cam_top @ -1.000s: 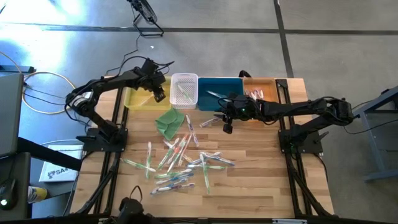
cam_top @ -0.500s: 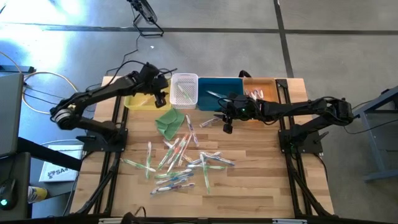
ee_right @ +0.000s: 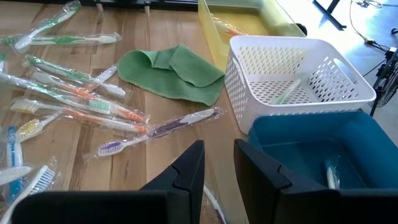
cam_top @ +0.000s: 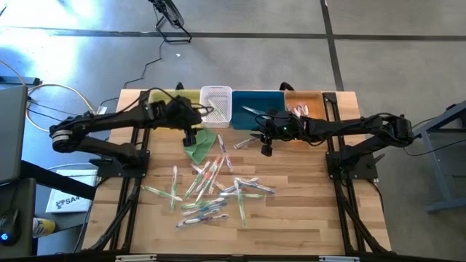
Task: Pick & Place Toothbrushes
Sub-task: Put the green toothbrush into the white bin
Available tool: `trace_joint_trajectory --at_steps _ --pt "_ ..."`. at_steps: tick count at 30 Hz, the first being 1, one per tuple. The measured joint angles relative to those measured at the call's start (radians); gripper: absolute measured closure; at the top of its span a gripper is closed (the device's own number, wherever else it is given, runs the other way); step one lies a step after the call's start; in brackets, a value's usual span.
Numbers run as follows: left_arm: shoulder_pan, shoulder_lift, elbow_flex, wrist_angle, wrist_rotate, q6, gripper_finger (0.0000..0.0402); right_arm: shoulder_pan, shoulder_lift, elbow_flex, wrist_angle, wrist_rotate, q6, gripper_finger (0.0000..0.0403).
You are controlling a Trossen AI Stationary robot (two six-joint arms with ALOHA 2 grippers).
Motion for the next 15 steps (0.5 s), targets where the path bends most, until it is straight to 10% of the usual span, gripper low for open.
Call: trace_joint_trajectory --at_steps 15 --pt "-0.266 0.001 0.000 -0.166 -0.029 -0.031 0.0238 0.000 0.000 0.000 0.000 0.000 0.000 0.0324"
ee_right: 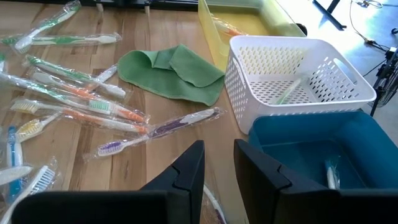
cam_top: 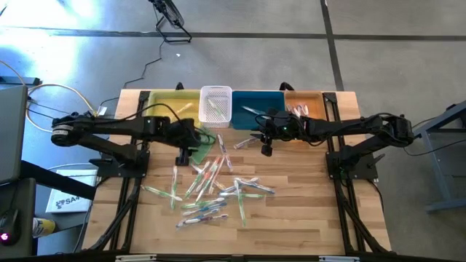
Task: Pick & Place Toothbrushes
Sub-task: Put the green toothbrush into the white bin
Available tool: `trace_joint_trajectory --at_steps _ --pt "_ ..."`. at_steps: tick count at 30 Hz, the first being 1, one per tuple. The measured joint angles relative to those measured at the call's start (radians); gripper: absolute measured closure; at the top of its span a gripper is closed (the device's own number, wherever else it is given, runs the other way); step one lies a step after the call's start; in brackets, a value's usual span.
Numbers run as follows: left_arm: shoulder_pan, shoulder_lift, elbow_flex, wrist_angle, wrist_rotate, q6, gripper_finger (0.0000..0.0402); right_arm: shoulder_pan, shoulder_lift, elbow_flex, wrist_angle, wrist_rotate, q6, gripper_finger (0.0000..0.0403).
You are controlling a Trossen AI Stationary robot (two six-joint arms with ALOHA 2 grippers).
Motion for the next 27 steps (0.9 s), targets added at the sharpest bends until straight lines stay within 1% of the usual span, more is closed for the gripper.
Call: trace_joint_trajectory --at_steps 11,16,20,24,27 --pt "-0.149 0.000 0.000 -0.010 0.000 0.000 0.0238 0.000 0.000 0.000 0.001 -0.004 0.006 0.0324" --pt "-0.203 0.000 0.000 -0.010 -0.022 0.072 0.0238 0.000 0.000 0.000 0.031 -0.004 0.010 0.0324" --pt "-0.229 0.000 0.000 -0.009 -0.049 0.140 0.0238 0.000 0.000 0.000 0.043 -0.004 0.066 0.0324" --pt "-0.232 0.000 0.000 -0.010 -0.050 0.176 0.0238 0.000 0.000 0.000 0.046 -0.004 0.129 0.0324" --pt "-0.231 0.000 0.000 -0.010 -0.046 0.194 0.0238 0.000 0.000 0.000 0.046 -0.004 0.144 0.0324"
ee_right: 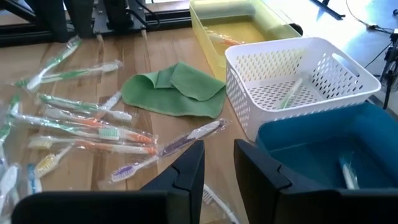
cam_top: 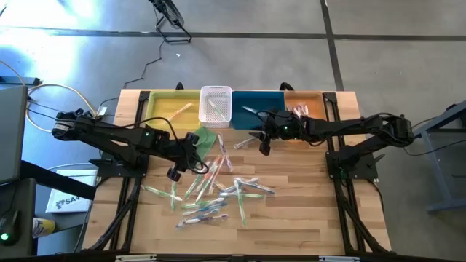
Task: Pick & Place Toothbrushes
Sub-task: Put the green toothbrush into the white bin
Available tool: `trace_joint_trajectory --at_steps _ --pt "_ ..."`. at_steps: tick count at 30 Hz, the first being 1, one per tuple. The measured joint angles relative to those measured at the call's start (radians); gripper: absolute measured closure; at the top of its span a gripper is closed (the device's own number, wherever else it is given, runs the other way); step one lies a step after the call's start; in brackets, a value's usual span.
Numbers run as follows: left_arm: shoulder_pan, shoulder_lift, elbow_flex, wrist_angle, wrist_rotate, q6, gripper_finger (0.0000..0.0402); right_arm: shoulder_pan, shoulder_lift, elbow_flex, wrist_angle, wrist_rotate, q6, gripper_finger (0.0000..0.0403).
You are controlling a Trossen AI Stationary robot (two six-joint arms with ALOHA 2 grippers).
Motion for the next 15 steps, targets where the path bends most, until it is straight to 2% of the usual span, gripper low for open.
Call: trace_joint_trajectory --at_steps 7,15 --pt "-0.022 0.000 0.000 -0.014 0.016 0.024 0.0238 0.000 0.000 0.000 0.031 0.002 0.000 0.0324" --pt "-0.136 0.000 0.000 -0.013 0.015 0.014 0.0238 0.000 0.000 0.000 0.038 0.005 -0.001 0.0324"
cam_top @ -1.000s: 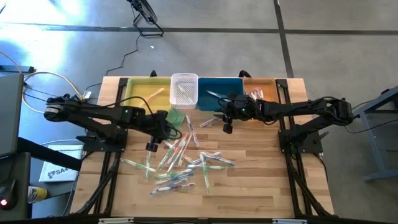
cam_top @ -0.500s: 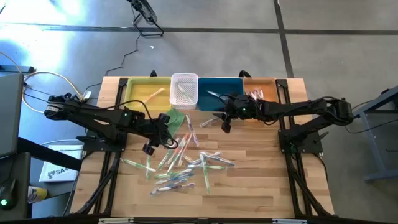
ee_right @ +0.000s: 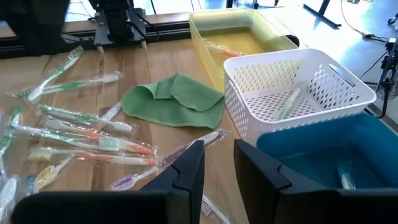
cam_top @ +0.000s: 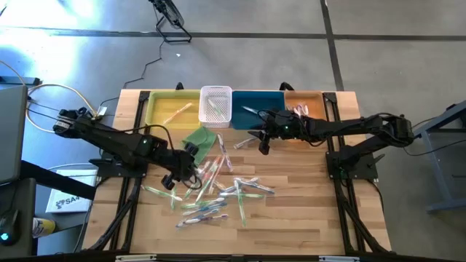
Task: Pick & Place Toothbrushes
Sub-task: Put the green toothbrush into the white bin
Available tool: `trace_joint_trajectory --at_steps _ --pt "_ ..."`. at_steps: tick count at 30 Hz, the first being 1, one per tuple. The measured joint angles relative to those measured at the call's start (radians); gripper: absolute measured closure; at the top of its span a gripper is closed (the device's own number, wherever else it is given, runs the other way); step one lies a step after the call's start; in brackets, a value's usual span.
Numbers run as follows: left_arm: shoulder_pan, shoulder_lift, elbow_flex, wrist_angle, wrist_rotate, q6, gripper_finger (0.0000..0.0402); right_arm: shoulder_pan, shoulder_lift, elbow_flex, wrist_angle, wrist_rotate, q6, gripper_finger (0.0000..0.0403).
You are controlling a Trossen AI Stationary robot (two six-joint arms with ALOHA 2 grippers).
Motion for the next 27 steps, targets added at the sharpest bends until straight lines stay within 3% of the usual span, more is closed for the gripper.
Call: trace_joint_trajectory --at_steps 8,13,27 --pt "-0.080 0.000 0.000 -0.021 -0.016 0.011 0.0238 0.000 0.000 0.000 0.000 0.000 0.001 0.0324" --pt "-0.078 0.000 0.000 -0.052 -0.017 0.103 0.0238 0.000 0.000 0.000 0.000 0.000 0.001 0.0324" --pt "-0.077 0.000 0.000 0.058 -0.018 0.106 0.0238 0.000 0.000 0.000 0.000 0.000 0.000 0.0324"
